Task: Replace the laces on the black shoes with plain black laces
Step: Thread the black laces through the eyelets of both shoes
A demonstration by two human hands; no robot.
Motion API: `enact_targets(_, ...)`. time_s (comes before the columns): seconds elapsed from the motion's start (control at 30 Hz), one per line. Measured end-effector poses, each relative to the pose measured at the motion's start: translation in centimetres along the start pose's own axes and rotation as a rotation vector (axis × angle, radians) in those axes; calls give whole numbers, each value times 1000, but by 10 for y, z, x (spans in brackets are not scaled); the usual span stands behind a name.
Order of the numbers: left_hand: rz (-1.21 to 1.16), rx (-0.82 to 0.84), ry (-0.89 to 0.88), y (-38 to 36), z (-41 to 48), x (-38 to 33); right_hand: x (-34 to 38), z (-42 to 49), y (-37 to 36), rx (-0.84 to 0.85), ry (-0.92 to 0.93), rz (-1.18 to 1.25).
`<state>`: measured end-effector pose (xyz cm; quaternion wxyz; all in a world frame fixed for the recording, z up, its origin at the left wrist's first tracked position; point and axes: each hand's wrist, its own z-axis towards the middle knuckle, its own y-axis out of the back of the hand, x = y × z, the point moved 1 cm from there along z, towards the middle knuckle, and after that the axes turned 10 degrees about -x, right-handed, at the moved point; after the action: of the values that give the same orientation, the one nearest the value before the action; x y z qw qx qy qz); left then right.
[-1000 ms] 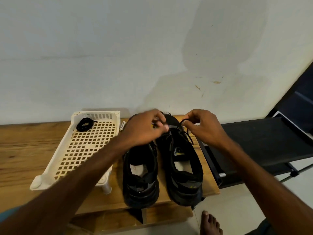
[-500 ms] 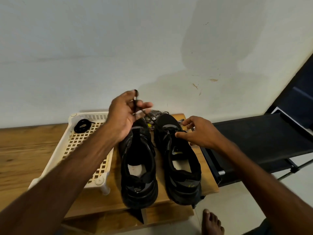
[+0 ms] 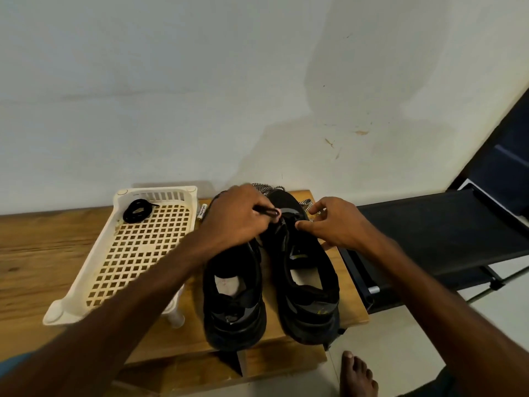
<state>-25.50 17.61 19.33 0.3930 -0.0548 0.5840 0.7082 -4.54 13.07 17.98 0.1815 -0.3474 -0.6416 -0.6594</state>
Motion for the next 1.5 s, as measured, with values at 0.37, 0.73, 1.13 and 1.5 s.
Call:
enact_targets(0.37,-198,368,-95,21,-9,-16,4,-2,0,-33,-24,-37)
enact_targets(0.73,275,171,73,-17,2,-5,6,-2,-1,-20,-13,-27)
enact_targets(1.13,-608,132,459,4,25,-12,12,-5,4,-191,108,-54)
enact_targets(1.5,-1214,111,380,31,28,-34,46,-25,12,186,126,866)
